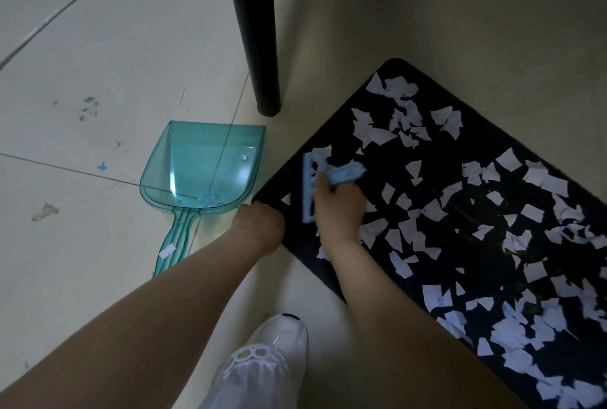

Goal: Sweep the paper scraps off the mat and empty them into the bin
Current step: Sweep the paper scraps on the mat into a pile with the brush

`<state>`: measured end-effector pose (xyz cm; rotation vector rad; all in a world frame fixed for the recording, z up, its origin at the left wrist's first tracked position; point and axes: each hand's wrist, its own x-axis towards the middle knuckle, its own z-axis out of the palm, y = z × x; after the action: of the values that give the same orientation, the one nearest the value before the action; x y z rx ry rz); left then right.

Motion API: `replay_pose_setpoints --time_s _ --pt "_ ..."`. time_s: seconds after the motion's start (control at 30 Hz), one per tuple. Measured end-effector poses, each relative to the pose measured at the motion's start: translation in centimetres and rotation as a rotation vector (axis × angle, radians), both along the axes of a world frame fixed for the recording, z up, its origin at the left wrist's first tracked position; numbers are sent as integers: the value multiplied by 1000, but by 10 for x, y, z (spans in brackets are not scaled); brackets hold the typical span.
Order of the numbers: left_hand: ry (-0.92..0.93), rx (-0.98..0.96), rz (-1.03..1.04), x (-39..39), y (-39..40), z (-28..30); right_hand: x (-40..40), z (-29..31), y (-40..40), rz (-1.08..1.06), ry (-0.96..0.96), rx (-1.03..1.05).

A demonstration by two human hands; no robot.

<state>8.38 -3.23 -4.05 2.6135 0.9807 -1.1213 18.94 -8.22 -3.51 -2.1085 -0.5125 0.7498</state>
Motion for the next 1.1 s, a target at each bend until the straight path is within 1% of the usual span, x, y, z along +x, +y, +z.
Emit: replay_pose_setpoints --time_s 0.07,0.1,0.13,0.17,0.23,0.3,0.37,0.4,0.43,0.47,0.5,0.6,0.67,0.7,0.77,0.83,0.93,0.97,1.03,1.07,1.1 --pt "22 -17 -4 0 -1 0 -9 -7 11 256 26 -82" --pt "41 -37 -2 -2 -2 -1 -12 -11 15 348 13 -121" --pt "53 -52 0 -3 -3 -2 -13 -16 16 384 -4 -155" --pt "56 -58 1 -4 -3 -3 -12 -19 17 363 -25 -171" --pt "48 -61 8 -6 -3 -3 -6 -21 13 176 -95 -184" --pt "47 -65 18 -5 -2 -2 4 -19 5 -84 -160 -211" --pt "53 -71 24 -3 0 -1 13 -11 -4 -326 -181 -229" --pt "55 -74 26 -1 1 -1 15 -6 -8 -409 -169 -195" --pt "49 -75 30 0 1 -1 15 -1 -9 -448 -142 -121" --pt "35 -72 37 1 2 -1 11 3 -8 -428 -111 -39" --pt "13 -64 47 2 3 -1 5 8 -5 -343 -106 6" --pt "-32 -63 69 5 5 -4 -13 0 13 42 -100 -69" --pt "-4 -104 73 3 3 -6 -17 -10 19 191 -42 -118" --pt "5 -117 77 1 2 -7 -15 -15 18 207 -33 -133" --pt "0 -125 93 -2 2 -10 -5 -20 12 147 -123 -190" --pt "0 -132 88 -2 2 -11 11 -19 0 28 -245 -259" --pt "2 -145 59 0 3 -11 34 -7 -21 -177 -362 -313" --pt "4 -145 58 0 3 -11 38 -2 -27 -240 -379 -276" --pt "9 -148 66 1 5 -12 39 11 -29 -288 -332 -106" --pt "7 -146 70 1 5 -12 34 14 -26 -239 -286 -30" --pt "7 -144 67 2 6 -12 25 15 -22 -125 -242 -22"
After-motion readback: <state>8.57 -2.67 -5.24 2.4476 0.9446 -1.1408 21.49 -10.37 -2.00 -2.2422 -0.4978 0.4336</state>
